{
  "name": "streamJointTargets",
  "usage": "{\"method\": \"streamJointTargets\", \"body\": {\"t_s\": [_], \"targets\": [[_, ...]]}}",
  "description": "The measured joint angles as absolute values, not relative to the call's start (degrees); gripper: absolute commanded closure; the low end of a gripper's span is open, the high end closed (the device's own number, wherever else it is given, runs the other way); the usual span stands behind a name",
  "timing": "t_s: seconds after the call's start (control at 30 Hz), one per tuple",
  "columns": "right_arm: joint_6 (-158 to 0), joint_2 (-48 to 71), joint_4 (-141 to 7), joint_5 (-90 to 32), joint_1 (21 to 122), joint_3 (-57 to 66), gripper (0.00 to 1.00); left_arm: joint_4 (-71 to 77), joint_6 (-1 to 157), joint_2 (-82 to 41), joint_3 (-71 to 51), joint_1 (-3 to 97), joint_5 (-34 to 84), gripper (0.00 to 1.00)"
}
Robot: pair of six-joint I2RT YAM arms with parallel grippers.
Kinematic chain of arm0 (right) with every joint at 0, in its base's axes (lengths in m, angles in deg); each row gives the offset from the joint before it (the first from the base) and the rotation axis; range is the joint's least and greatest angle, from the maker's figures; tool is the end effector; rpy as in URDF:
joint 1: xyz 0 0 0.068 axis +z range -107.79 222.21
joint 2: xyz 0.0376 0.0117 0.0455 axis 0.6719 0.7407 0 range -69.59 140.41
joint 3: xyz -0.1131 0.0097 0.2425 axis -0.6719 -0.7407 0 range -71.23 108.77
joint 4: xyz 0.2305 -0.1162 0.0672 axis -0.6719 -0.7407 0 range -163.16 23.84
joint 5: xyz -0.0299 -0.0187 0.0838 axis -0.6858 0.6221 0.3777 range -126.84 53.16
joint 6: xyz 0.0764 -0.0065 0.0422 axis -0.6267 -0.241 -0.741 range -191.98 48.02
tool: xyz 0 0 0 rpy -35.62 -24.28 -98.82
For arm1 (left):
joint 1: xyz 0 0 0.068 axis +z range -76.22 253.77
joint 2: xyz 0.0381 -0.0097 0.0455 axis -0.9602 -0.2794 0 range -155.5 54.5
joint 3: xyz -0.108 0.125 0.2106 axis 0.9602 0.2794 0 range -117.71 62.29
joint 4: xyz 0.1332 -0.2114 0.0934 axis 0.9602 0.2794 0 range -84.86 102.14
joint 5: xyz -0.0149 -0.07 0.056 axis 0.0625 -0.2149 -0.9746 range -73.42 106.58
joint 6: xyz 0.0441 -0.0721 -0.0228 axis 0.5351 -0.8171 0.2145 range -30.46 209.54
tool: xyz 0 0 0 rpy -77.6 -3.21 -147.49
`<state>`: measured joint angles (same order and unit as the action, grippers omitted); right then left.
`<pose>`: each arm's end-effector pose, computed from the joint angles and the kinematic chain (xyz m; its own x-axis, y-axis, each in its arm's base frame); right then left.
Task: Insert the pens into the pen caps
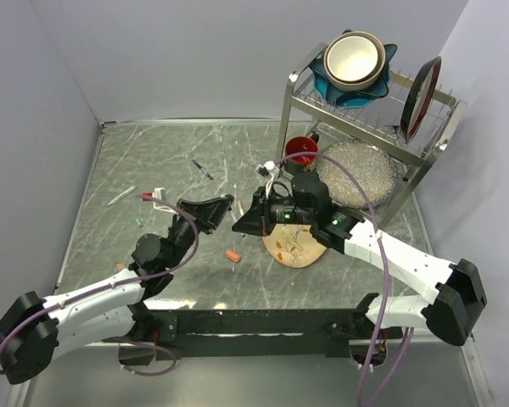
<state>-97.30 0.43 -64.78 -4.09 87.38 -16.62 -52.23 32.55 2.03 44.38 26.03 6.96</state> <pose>0.1988 0.2595 0.3143 -0.5676 -0.0609 -0.8210 -0.8007 0.2729 0.5333 0.1721 -0.1700 0.2842 -0.3830 -0.8079 -0.4479 0.5597 0.1828 -0.8083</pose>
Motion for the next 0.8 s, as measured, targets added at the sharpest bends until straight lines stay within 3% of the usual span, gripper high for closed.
{"method": "streamJointTargets", "body": {"t_s": [0.07, 0.13, 0.17, 0.2, 0.27, 0.3, 0.47, 0.5, 0.8], "targets": [[-97.37, 0.52, -63.07, -3.54, 86.38, -17.06, 0.92, -45.3, 35.37, 2.82, 40.62, 25.66, 5.82, 0.99], [-97.48, 0.1, -60.19, -3.22, 85.44, -18.31, 0.79, -37.21, 38.76, 3.01, 35.64, 25.37, 5.14, 0.99], [-97.57, -0.46, -58.2, -3.17, 84.98, -19.44, 0.72, -33.47, 40.35, 2.88, 33.23, 25.29, 5.25, 0.99], [-97.67, -1.21, -56.34, -3.17, 84.71, -20.86, 0.57, -31.03, 41.18, 2.75, 31.77, 25.22, 5.38, 0.99], [-98.05, -2.96, -53.87, -3.81, 84.39, -23.75, 0.45, -25.69, 42.78, 1.94, 28.73, 24.91, 6.48, 0.99], [-97.81, -3.9, -52.58, -4.86, 84.1, -25.37, 0.34, -22.63, 43.0, 1.22, 27.07, 24.96, 7.77, 0.99], [-98.75, -11.61, -51.95, -7.52, 82.7, -35.42, 0.1, -13.21, 43.37, -3.17, 22.54, 28.96, 10.28, 0.99], [-99.01, -13.69, -52.1, -7.63, 82.7, -37.63, 0.01, -11.88, 43.39, -4.31, 21.97, 30.27, 10.3, 0.99], [-100.98, -27.87, -54.92, -11.11, 82.79, -43.07, 0.0, -6.02, 43.08, -21.75, 17.43, 34.42, 8.49, 0.99]]}}
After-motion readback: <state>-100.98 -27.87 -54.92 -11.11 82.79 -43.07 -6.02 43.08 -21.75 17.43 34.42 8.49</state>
